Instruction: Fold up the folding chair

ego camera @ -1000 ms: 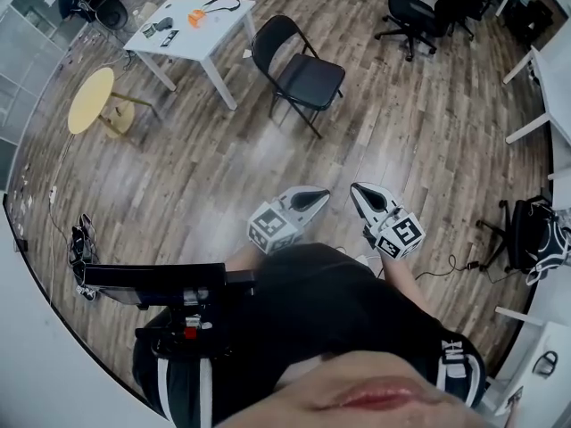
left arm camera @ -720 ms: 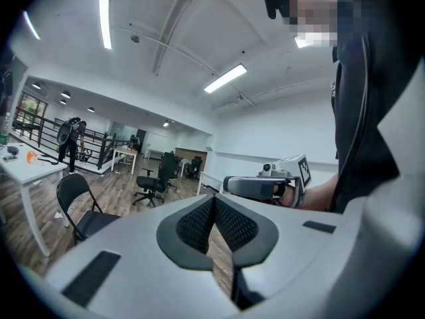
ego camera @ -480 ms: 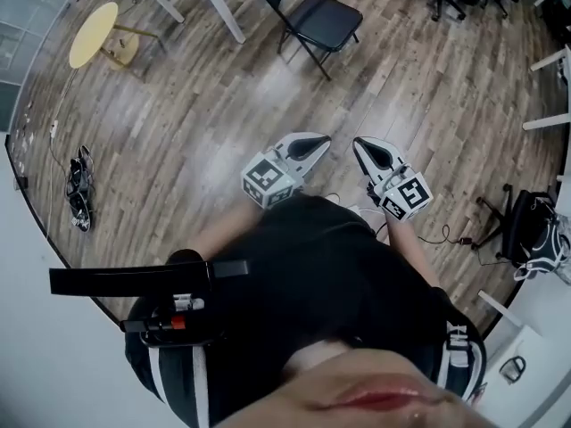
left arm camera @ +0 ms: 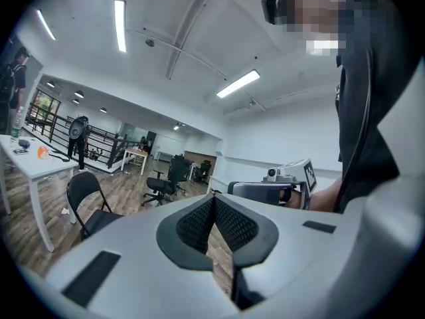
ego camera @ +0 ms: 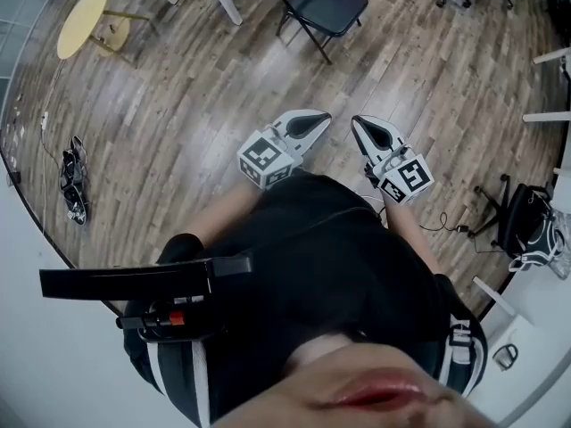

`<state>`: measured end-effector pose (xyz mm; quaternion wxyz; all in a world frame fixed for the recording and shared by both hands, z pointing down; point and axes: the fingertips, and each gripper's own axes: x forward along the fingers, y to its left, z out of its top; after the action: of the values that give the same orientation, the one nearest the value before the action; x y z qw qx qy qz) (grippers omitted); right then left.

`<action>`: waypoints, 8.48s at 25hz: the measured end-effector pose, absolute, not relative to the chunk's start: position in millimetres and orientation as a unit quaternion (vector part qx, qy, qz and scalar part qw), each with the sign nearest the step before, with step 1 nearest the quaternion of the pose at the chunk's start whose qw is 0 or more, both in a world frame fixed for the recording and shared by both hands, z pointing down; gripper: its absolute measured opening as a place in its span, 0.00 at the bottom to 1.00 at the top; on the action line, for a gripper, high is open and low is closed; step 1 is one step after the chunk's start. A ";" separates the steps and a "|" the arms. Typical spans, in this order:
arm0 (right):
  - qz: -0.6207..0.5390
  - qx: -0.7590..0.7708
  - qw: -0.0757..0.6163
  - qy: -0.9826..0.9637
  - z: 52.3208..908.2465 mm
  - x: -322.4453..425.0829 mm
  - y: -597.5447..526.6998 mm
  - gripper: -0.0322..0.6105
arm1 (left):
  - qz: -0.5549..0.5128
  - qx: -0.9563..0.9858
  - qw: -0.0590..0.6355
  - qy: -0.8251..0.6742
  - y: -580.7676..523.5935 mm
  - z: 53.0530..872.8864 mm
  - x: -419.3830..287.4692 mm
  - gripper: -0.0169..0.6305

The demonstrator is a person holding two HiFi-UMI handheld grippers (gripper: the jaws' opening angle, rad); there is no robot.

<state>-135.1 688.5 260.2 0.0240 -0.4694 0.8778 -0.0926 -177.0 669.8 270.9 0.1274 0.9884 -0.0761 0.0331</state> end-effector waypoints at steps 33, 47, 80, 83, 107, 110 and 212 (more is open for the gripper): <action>-0.085 -0.488 0.025 0.869 274.1 -117.8 427.3 0.07 | 0.039 0.989 0.116 -0.081 408.2 284.2 -155.1 0.03; -0.086 -0.450 0.044 0.888 265.8 36.2 365.9 0.07 | 0.055 0.985 0.100 -0.131 350.2 269.4 -5.6 0.04; -0.172 -0.555 -0.006 0.814 335.9 30.1 69.9 0.07 | 0.084 0.983 0.156 -0.040 26.9 323.8 -26.2 0.04; -0.192 -0.570 -0.001 0.799 347.3 30.7 52.5 0.07 | 0.093 0.982 0.162 -0.036 1.5 332.6 -28.0 0.04; -0.445 -0.578 0.026 0.683 648.3 174.7 33.6 0.08 | 0.334 0.891 0.120 -0.282 -200.4 503.2 -49.6 0.37; -0.491 -0.605 0.052 0.625 721.2 206.1 46.1 0.12 | 0.382 0.873 0.123 -0.276 -232.8 540.7 -51.3 0.40; -0.594 -0.279 0.287 0.698 686.9 -102.2 -332.4 0.12 | 0.513 0.799 0.269 -0.158 -376.7 522.0 -136.3 0.10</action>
<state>-102.2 -332.4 686.9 0.2869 -0.2792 0.6980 -0.5938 -136.3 -376.7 522.0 0.2694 0.7995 -0.1583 0.5130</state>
